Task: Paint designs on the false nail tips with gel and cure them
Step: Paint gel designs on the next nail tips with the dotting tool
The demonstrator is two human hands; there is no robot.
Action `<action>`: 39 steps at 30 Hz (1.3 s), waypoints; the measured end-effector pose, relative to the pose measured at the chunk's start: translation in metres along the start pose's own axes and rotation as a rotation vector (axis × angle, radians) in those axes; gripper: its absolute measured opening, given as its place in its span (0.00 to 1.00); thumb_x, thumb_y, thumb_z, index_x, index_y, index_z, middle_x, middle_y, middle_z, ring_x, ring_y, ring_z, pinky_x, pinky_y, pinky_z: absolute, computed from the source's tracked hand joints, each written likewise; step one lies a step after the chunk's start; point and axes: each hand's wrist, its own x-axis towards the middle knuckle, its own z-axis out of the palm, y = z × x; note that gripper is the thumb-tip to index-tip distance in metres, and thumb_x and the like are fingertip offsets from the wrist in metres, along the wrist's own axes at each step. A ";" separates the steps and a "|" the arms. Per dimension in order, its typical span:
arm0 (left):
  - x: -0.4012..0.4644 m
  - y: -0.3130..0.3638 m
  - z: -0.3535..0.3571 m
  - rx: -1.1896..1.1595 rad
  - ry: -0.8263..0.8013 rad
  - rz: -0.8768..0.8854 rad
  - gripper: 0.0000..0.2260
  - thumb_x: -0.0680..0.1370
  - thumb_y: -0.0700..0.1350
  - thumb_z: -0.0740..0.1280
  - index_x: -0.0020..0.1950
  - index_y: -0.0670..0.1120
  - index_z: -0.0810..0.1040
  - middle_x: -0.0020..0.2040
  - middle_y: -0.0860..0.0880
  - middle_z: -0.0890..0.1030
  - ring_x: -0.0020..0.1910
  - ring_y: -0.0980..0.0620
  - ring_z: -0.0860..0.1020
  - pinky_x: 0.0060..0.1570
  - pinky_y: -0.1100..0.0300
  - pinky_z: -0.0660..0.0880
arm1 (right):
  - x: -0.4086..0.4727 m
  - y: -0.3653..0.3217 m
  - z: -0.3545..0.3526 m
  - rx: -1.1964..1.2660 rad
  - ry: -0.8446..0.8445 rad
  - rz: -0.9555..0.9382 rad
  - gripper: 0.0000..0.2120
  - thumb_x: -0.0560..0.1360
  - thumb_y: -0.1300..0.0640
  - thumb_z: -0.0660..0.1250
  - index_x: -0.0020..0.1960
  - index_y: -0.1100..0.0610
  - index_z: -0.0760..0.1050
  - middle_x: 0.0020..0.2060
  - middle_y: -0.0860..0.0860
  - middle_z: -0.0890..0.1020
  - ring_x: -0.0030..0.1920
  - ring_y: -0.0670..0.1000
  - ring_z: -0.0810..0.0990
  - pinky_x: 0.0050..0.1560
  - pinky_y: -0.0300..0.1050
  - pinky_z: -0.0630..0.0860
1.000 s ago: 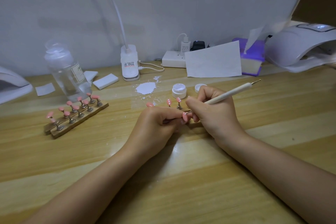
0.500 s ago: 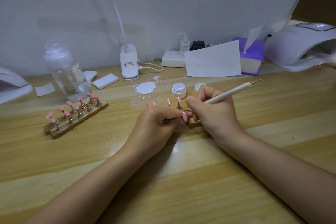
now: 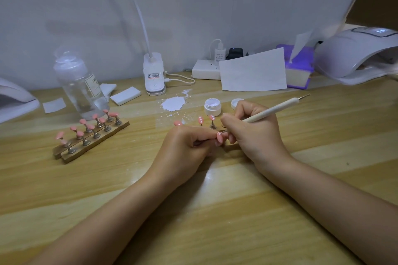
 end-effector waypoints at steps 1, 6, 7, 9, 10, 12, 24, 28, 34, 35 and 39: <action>0.000 0.000 0.000 -0.002 0.001 -0.002 0.08 0.73 0.34 0.68 0.47 0.43 0.84 0.42 0.54 0.84 0.36 0.72 0.72 0.40 0.65 0.75 | 0.000 0.000 0.000 -0.004 -0.003 -0.002 0.17 0.68 0.72 0.63 0.26 0.59 0.61 0.14 0.47 0.68 0.18 0.41 0.72 0.22 0.30 0.67; 0.000 0.001 0.000 -0.019 -0.001 -0.015 0.08 0.73 0.34 0.68 0.48 0.44 0.84 0.42 0.52 0.84 0.37 0.65 0.73 0.40 0.59 0.76 | 0.000 -0.001 0.001 -0.015 0.000 -0.004 0.17 0.68 0.72 0.63 0.27 0.59 0.62 0.14 0.45 0.68 0.17 0.40 0.71 0.22 0.29 0.67; 0.000 0.001 0.000 -0.020 -0.001 -0.017 0.08 0.73 0.34 0.68 0.47 0.44 0.84 0.42 0.52 0.84 0.37 0.64 0.73 0.40 0.58 0.76 | 0.000 -0.001 0.000 -0.010 -0.001 -0.001 0.17 0.68 0.72 0.63 0.27 0.59 0.62 0.14 0.45 0.68 0.17 0.40 0.71 0.22 0.29 0.67; 0.000 0.000 0.000 -0.014 -0.004 -0.017 0.08 0.73 0.34 0.68 0.47 0.44 0.84 0.41 0.51 0.84 0.37 0.64 0.73 0.40 0.58 0.76 | 0.000 -0.001 0.000 -0.003 -0.004 0.000 0.17 0.68 0.72 0.63 0.27 0.59 0.62 0.14 0.46 0.68 0.17 0.41 0.71 0.22 0.29 0.67; 0.000 0.001 0.000 -0.010 -0.005 -0.015 0.08 0.73 0.34 0.68 0.47 0.44 0.84 0.41 0.51 0.84 0.37 0.65 0.73 0.40 0.58 0.76 | -0.001 -0.001 0.000 -0.003 -0.005 0.000 0.17 0.68 0.72 0.63 0.27 0.59 0.62 0.14 0.46 0.68 0.17 0.41 0.71 0.21 0.29 0.67; 0.000 0.001 0.000 -0.009 -0.006 -0.009 0.08 0.73 0.34 0.68 0.48 0.44 0.84 0.41 0.52 0.84 0.36 0.66 0.73 0.40 0.59 0.76 | -0.001 -0.001 0.000 -0.005 0.000 -0.003 0.17 0.68 0.72 0.63 0.27 0.59 0.61 0.14 0.46 0.68 0.17 0.40 0.71 0.21 0.29 0.66; -0.001 0.001 0.000 -0.003 -0.009 -0.010 0.07 0.73 0.35 0.68 0.47 0.43 0.84 0.42 0.52 0.84 0.36 0.67 0.72 0.40 0.63 0.74 | 0.000 -0.001 0.000 -0.016 0.006 -0.017 0.17 0.68 0.72 0.63 0.26 0.59 0.61 0.13 0.46 0.68 0.17 0.40 0.70 0.21 0.29 0.66; 0.000 0.001 0.000 0.002 -0.005 -0.017 0.07 0.74 0.36 0.68 0.48 0.44 0.84 0.42 0.51 0.85 0.36 0.64 0.72 0.41 0.60 0.75 | -0.001 -0.001 0.000 -0.013 0.010 -0.012 0.17 0.68 0.72 0.63 0.26 0.59 0.61 0.14 0.46 0.68 0.17 0.40 0.71 0.22 0.29 0.67; 0.000 0.002 -0.001 0.004 0.002 -0.022 0.08 0.73 0.35 0.68 0.48 0.44 0.84 0.43 0.55 0.84 0.37 0.68 0.73 0.41 0.64 0.75 | 0.000 0.000 0.000 -0.002 0.074 0.003 0.17 0.68 0.71 0.64 0.27 0.59 0.61 0.16 0.49 0.66 0.17 0.41 0.70 0.24 0.32 0.70; 0.000 0.002 -0.001 0.003 0.000 -0.024 0.07 0.73 0.35 0.68 0.47 0.43 0.84 0.44 0.54 0.84 0.38 0.67 0.74 0.41 0.63 0.75 | 0.001 0.000 0.000 0.008 0.098 0.010 0.17 0.68 0.69 0.65 0.27 0.59 0.61 0.17 0.51 0.66 0.17 0.41 0.70 0.28 0.37 0.72; 0.000 0.002 -0.001 0.001 0.001 -0.046 0.07 0.73 0.35 0.68 0.46 0.43 0.84 0.43 0.49 0.85 0.36 0.61 0.73 0.40 0.57 0.76 | 0.004 0.002 -0.001 0.072 0.142 0.051 0.18 0.69 0.66 0.67 0.27 0.59 0.62 0.17 0.51 0.66 0.17 0.42 0.67 0.33 0.44 0.76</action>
